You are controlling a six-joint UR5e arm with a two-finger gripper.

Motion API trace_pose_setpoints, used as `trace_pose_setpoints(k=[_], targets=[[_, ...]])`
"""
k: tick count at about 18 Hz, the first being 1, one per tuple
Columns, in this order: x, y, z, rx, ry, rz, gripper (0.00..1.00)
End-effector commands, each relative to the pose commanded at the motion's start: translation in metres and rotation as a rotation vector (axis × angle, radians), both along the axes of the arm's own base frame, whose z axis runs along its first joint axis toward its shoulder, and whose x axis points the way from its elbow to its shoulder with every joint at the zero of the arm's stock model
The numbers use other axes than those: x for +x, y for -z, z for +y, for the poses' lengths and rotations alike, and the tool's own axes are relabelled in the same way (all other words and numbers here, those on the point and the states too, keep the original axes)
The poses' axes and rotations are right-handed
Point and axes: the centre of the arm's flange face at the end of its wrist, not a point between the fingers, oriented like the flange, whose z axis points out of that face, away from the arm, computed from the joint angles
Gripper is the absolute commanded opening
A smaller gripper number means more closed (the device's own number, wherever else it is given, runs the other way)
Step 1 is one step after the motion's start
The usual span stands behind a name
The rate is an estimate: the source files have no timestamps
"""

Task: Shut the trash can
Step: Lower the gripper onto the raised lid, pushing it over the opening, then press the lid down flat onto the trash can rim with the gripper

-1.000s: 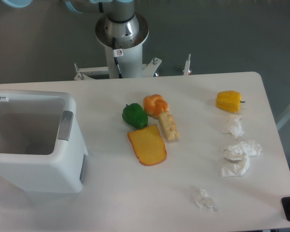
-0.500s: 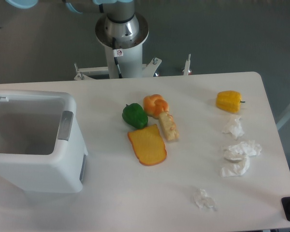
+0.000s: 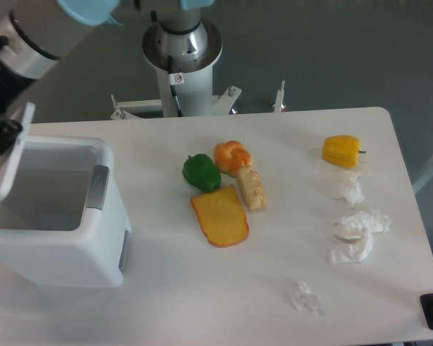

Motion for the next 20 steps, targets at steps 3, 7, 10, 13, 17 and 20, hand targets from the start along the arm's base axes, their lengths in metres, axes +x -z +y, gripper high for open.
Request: trace_pose_setpoints(k=[3, 7, 10, 13, 17, 20], targets=[[-0.011, 0.008, -0.002, 0.015, 0.013, 0.041, 1.0], [-0.022, 0.011, -0.004, 0.016, 0.002, 0.048, 1.0], [-0.028, 0.015, -0.006, 0.005, -0.011, 0.045, 1.0], [-0.031, 0.025, -0.013, -0.03, -0.032, 0.072, 1.0], [-0.031, 0.03, -0.013, -0.042, -0.034, 0.068, 1.0], [-0.032, 0.038, -0.014, -0.057, -0.036, 0.06, 1.0]])
